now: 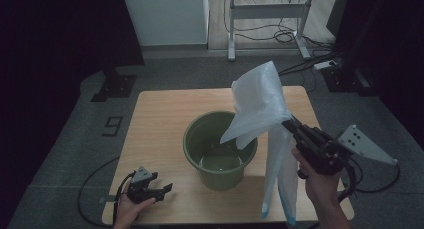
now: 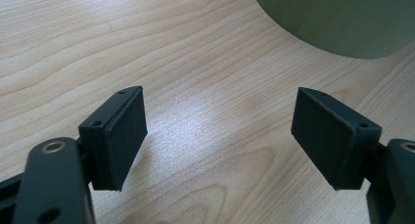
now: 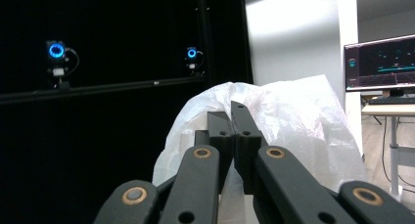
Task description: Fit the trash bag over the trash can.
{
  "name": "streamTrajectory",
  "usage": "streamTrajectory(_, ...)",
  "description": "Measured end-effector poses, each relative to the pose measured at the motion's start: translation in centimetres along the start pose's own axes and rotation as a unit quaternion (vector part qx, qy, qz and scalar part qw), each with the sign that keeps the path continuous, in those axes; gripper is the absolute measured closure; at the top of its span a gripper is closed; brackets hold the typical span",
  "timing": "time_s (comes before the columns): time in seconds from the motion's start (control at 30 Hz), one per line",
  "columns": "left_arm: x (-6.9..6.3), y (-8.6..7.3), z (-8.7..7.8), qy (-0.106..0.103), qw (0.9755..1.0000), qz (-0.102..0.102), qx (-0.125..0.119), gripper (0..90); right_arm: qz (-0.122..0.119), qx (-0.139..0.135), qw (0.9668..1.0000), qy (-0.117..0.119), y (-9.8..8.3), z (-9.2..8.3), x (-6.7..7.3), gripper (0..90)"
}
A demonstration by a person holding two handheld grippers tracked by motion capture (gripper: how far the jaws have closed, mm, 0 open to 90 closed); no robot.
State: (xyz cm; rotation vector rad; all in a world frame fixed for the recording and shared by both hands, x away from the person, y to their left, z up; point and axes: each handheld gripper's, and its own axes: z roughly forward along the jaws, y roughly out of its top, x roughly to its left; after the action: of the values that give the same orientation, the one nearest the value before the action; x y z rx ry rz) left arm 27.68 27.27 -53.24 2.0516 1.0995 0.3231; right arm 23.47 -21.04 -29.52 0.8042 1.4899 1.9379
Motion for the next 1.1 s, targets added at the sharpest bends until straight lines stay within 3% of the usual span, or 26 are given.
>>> streamTrajectory(0.23, 0.1, 0.0, 0.1, 0.000, 1.0000, 0.000, 0.003, 20.6, -0.008, 0.013, 0.9998, 0.013, -1.3, -0.3, 0.5, 88.7)
streamTrajectory(0.4, 0.0, 0.0, 0.1, -0.001, 1.0000, 0.001, 0.004, 20.6, -0.014, 0.047, 0.9987, 0.013, -3.2, 0.3, 0.5, 88.7)
streamTrajectory(0.53, 0.0, -0.1, 0.1, 0.000, 1.0000, 0.002, 0.006, 20.6, -0.019, 0.081, 0.9964, 0.015, -5.4, 1.3, 0.6, 88.6)
streamTrajectory(0.7, 0.1, -0.1, 0.0, 0.001, 1.0000, 0.000, 0.004, 20.6, -0.002, 0.118, 0.9927, 0.029, -8.5, 2.3, 0.9, 88.6)
streamTrajectory(1.03, 0.1, 0.0, -0.3, -0.002, 1.0000, -0.002, -0.003, 20.6, 0.008, 0.174, 0.9831, 0.058, -13.7, 3.1, 2.9, 88.5)
streamTrajectory(1.1, 0.1, 0.0, -0.3, -0.002, 1.0000, -0.001, -0.003, 20.6, 0.012, 0.170, 0.9834, 0.061, -14.2, 3.1, 3.0, 87.8)
